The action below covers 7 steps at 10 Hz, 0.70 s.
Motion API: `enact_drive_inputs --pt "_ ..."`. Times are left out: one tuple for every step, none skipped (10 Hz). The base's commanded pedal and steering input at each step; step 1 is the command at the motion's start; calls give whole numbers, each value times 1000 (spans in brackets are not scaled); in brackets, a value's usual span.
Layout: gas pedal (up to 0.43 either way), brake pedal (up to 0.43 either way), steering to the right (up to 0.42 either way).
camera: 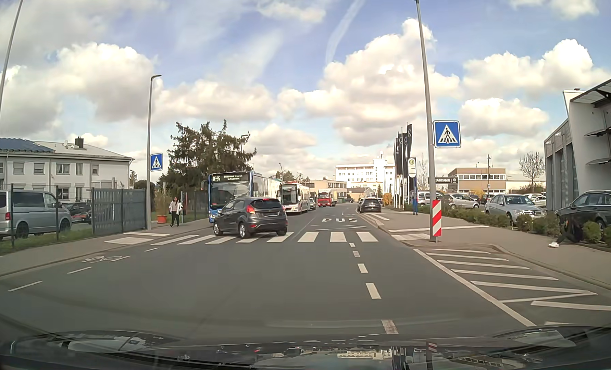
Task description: Follow the waypoints while adhering to traffic rules and regulations
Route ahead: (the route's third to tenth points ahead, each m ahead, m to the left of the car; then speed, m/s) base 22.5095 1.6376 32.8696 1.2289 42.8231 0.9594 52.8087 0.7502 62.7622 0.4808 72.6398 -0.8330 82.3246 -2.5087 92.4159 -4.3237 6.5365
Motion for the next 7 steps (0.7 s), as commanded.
enact_drive_inputs --pt "0 256 -2" --pt "0 256 -2" --pt "0 256 -2" --pt "0 262 -2" --pt "0 256 -2" --pt "0 256 -2" --pt "0 256 -1"
